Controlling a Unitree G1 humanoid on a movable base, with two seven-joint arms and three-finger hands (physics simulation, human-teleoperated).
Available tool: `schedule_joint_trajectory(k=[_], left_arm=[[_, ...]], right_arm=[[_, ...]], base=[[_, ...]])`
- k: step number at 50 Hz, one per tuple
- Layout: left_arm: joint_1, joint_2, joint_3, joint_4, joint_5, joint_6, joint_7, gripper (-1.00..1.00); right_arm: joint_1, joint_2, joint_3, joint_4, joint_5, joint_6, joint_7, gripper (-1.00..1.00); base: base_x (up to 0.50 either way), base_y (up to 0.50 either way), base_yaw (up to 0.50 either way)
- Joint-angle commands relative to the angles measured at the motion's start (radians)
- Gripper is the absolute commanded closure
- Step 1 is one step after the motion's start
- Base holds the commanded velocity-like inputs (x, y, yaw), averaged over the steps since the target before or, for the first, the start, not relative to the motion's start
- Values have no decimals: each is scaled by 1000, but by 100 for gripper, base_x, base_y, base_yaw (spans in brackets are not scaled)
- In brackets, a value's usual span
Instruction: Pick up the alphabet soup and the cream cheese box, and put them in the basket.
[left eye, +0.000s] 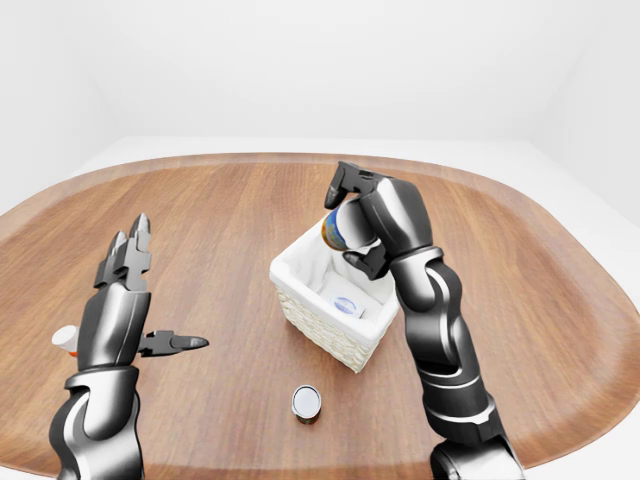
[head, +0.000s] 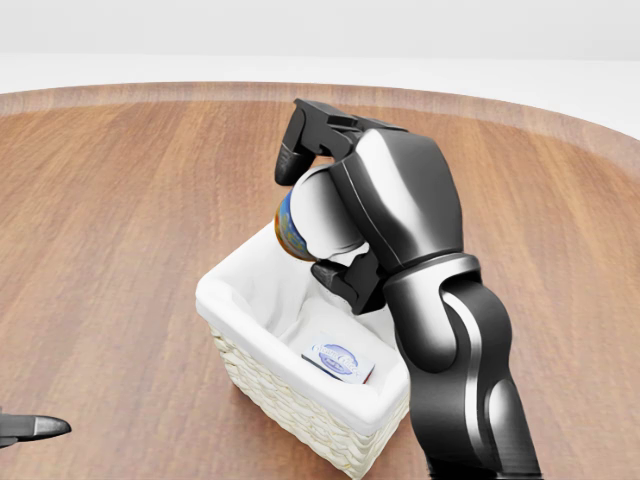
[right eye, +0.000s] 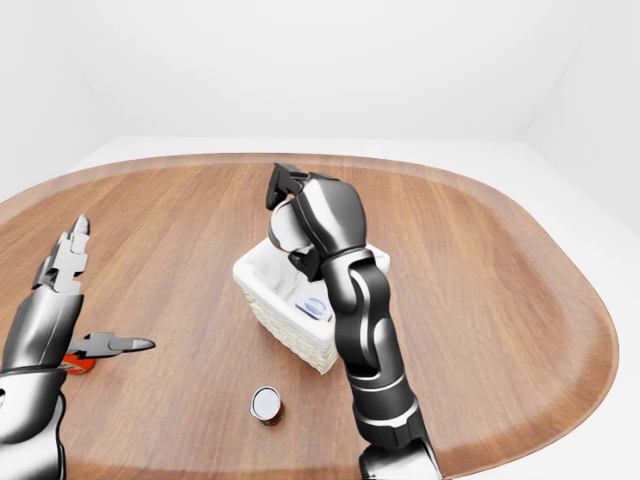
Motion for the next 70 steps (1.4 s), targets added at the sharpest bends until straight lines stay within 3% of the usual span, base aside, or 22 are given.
schedule_joint_trajectory(k=[1,12,26,43,70], left_arm=[[-5,2,-1,3,-20,0,-4,-100],[-3,0,2,-5,-34,0,-11,-100],[-4,1,0,-11,-32,0,-14,-100],[-4,0,3,-10,-36,0,-14,-100],[-5,1,3,0,-32,0,-8,-100]], right_arm=[[-164,-25,-39,262,-19,0,-53,100],[-262,-47,-47,446,-14,0,-64,100],[-433,-96,-73,833,5,0,-172,100],[-549,-89,-49,1275,33,-12,-285,100],[-527,-82,-36,1324,-2,-9,-243,100]], base=[[0,0,0],[0,0,0],[0,0,0],[0,0,0],[0,0,0]])
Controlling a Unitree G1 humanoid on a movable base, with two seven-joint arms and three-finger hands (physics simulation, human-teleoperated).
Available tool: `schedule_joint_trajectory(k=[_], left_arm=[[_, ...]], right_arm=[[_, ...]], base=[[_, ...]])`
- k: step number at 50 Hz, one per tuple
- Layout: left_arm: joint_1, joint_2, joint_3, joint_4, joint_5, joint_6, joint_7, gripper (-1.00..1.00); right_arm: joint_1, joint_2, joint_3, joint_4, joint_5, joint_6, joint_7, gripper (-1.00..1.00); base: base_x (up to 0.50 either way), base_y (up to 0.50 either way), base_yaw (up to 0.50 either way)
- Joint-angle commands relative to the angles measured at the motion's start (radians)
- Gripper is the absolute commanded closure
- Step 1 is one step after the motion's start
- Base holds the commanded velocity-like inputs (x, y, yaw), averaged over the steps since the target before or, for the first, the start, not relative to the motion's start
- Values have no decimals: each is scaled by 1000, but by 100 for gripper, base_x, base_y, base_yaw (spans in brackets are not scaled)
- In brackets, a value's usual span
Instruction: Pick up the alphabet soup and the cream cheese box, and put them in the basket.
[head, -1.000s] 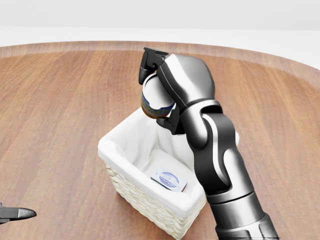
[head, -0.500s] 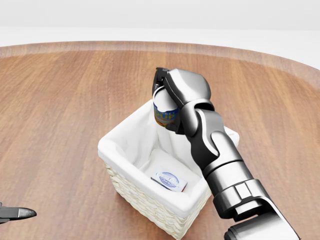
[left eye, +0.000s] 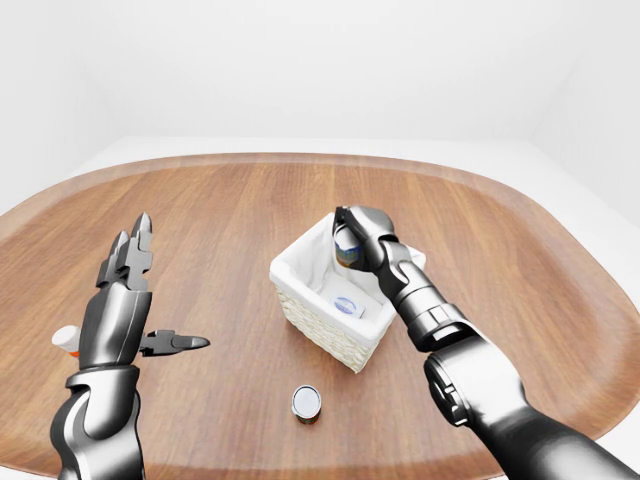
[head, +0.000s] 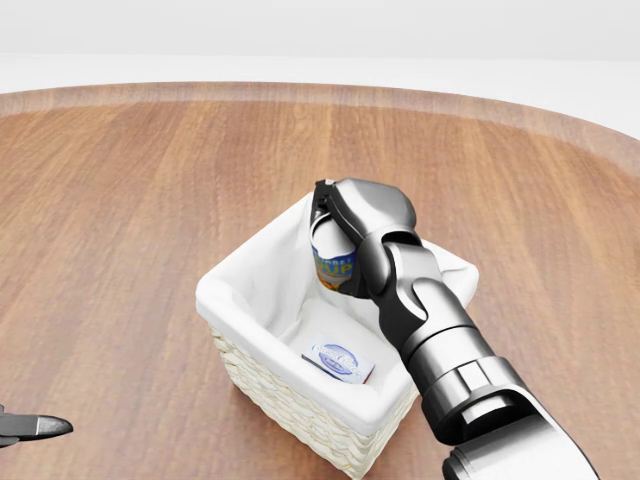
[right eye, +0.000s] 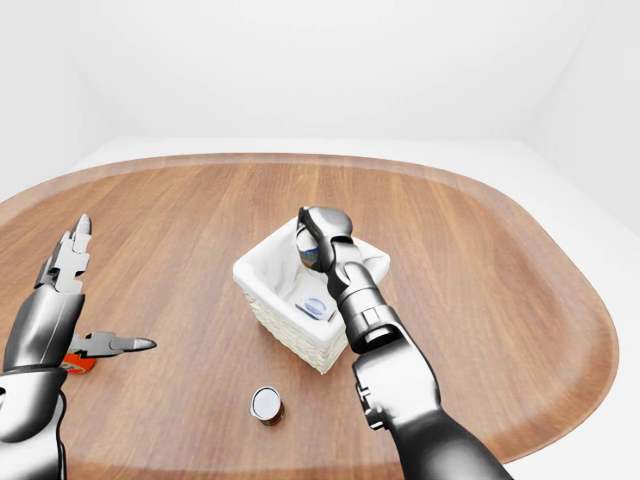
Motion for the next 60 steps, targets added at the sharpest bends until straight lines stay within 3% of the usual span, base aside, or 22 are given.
schedule_joint_trajectory(k=[1,25,26,27,33,41,60], left_arm=[[0,-3,6,-17,-24,0,-9,-100],[0,-1,2,-4,-13,0,1,-100],[0,-2,2,-8,-14,0,-1,-100],[0,-1,2,1,-11,0,5,-100],[1,-2,2,-10,-21,0,-9,-100],[0,-3,2,-12,-17,0,-8,-100],[-2,-1,1,-1,-15,0,-2,-100]], right_arm=[[-7,-1,-8,12,-14,3,-7,100],[30,5,-8,-53,-19,7,11,100],[34,6,-5,-60,-21,8,13,63],[45,7,-6,-86,-21,12,19,-100],[84,2,-7,-231,-51,14,92,-100],[83,-3,-14,-223,-53,14,78,-100],[105,-17,-31,-414,-65,14,156,-100]], base=[[0,0,0],[0,0,0],[0,0,0],[0,0,0],[0,0,0],[0,0,0],[0,0,0]])
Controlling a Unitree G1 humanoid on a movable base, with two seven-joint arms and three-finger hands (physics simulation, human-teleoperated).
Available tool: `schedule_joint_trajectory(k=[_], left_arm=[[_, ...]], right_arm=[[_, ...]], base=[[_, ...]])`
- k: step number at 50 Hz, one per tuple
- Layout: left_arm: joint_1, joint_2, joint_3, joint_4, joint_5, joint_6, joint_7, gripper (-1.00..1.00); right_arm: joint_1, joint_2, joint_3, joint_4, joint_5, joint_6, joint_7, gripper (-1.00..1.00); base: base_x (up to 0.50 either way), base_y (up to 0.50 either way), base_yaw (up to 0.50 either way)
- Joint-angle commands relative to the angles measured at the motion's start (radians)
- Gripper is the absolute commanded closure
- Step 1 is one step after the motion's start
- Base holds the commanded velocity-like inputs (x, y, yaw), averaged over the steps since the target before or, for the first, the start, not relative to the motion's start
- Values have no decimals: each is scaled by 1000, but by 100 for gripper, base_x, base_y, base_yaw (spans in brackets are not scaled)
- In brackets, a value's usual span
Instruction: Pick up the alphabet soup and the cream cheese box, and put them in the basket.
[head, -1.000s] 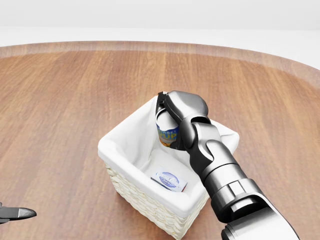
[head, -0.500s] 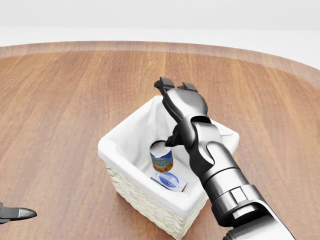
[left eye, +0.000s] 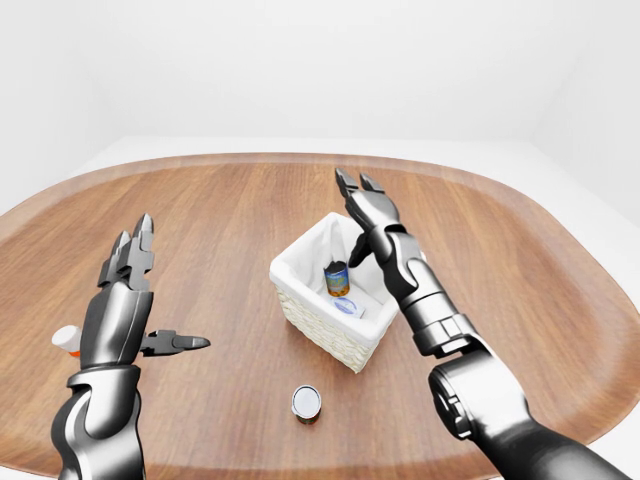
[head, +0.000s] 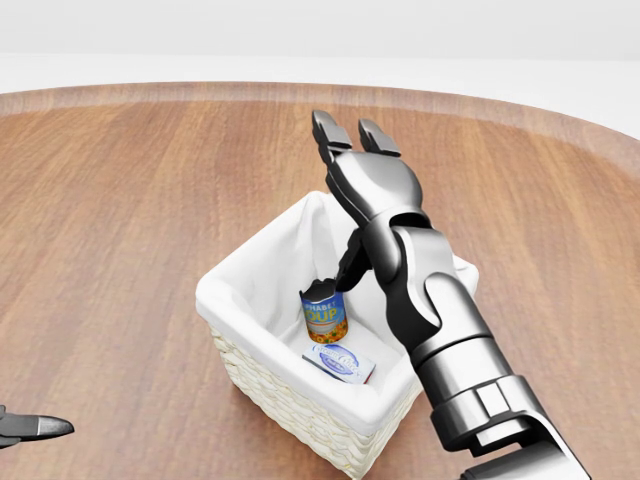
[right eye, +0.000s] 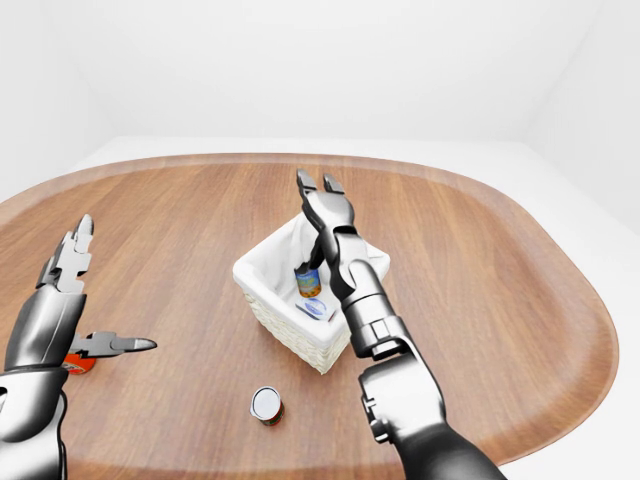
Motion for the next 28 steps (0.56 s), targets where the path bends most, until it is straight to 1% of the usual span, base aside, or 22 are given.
schedule_joint_trajectory(k=[1,4,9,10,11,12,13,14,21,22,23,24,25,28], left_arm=[[-2,0,4,-1,-20,0,1,-100],[-4,2,2,8,-17,0,5,-100],[-3,2,4,7,-19,0,6,-100],[-2,2,4,6,-20,0,5,-100],[0,0,5,-4,-22,0,-2,-100],[-1,1,5,2,-20,0,2,-100],[-1,1,4,3,-20,0,1,-100],[-1,0,4,0,-21,0,-2,-100],[2,-3,6,-12,-25,0,-13,-100],[2,-3,6,-11,-24,0,-13,-100],[4,-4,5,-14,-22,0,-14,-100],[4,-4,5,-15,-22,0,-14,-100],[3,-4,5,-13,-20,0,-13,-100],[3,-4,6,-9,-20,0,-11,-100]], right_arm=[[19,-4,-14,-133,3,0,42,-100],[31,0,-20,-189,19,0,56,-100],[40,1,-22,-256,39,0,45,-100],[44,3,-21,-268,37,0,36,-100],[55,-5,3,-293,-25,0,13,-100],[57,-3,0,-296,-34,0,14,-100],[61,6,-9,-307,-28,0,-12,-100],[64,12,-16,-318,-17,0,-13,-100],[87,17,-22,-398,6,0,-91,-100],[95,19,-22,-426,4,0,-99,-100],[112,15,-10,-461,-40,0,-115,-100],[114,17,-11,-464,-44,0,-115,-100],[133,33,-17,-497,-28,0,-135,-100],[157,43,-14,-533,-19,0,-154,-100]], base=[[0,0,0],[0,0,0],[0,0,0],[0,0,0],[0,0,0],[0,0,0],[0,0,0],[0,0,0],[0,0,0],[0,0,0],[0,0,0],[0,0,0],[0,0,0],[0,0,0]])
